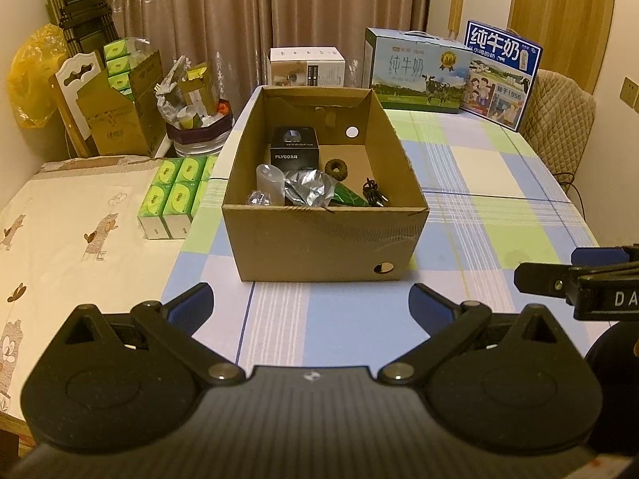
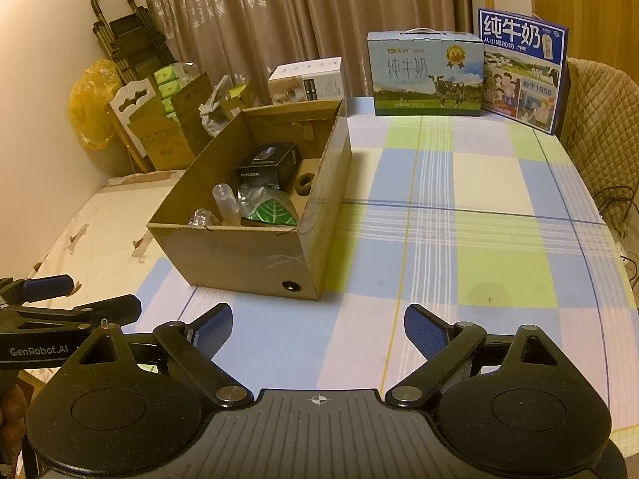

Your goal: Organize objects

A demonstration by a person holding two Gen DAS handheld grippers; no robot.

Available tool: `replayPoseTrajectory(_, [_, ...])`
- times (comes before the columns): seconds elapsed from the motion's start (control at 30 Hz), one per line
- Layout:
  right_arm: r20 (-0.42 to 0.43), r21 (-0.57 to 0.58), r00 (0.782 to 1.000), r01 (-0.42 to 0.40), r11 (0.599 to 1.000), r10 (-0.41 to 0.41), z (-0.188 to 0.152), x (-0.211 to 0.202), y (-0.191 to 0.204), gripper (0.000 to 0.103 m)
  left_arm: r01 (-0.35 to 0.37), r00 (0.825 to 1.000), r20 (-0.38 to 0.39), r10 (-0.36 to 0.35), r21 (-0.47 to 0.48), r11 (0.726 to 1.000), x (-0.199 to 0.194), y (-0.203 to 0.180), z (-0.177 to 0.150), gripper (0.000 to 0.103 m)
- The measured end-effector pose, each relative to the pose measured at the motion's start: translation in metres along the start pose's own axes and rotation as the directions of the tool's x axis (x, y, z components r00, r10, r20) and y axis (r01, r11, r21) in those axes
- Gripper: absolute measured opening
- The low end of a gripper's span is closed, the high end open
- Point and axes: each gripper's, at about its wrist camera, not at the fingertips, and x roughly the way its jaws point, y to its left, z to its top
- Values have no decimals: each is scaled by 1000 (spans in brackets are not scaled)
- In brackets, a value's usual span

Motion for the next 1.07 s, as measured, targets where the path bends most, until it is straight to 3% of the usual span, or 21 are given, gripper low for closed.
replayPoseTrajectory(1.07, [-3, 19, 1000, 3, 1000, -3, -2, 1, -5, 90, 33, 999, 13, -33, -7, 999, 2, -7, -1, 102])
